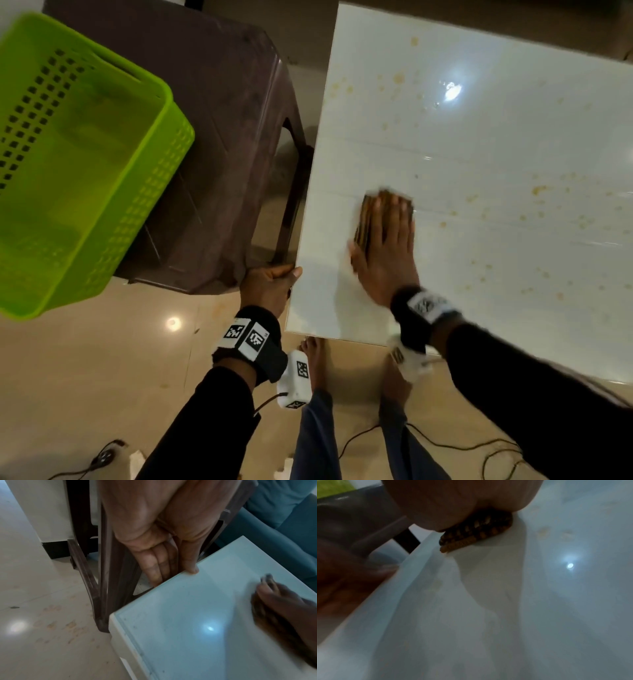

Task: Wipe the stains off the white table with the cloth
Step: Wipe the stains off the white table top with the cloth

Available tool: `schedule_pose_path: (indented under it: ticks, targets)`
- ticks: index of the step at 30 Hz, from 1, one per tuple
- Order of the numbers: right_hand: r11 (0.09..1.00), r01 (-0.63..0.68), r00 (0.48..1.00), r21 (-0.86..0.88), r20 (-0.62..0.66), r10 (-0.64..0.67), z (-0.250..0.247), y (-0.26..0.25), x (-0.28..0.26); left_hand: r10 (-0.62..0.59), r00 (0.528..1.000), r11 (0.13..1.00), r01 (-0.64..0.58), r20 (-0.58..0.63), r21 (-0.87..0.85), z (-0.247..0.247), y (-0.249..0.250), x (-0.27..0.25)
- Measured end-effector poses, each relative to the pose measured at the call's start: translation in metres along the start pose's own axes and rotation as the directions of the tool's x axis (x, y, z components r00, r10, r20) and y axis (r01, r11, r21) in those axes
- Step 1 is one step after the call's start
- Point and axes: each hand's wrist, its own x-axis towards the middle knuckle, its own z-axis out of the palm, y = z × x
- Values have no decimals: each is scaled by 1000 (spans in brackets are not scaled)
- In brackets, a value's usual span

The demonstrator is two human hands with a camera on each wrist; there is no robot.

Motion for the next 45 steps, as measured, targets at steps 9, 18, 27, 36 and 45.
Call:
schedule_pose_path:
  ticks: [9,18,27,36,45]
  targets:
    - [999,1,993,-54,-116,-8,-6,-81,97,-80,996,993,84,45,-79,1,11,-13]
    - [980,196,975,-42,118,-190,69,-105,-128,64,998,871,-70,29,486,6,29,-23]
    - [880,-461,870,113,-138,474,35,8,-147,231,874,-68,-423,427,903,55,67,-42]
    - [980,-193,977,43,-89,196,32,56,-159,114,901,-482,-318,418,816,78,93,-11]
    - [986,-129,990,107,-43,134,32,-2,-130,142,946,-330,-233,292,915,97,80,-7]
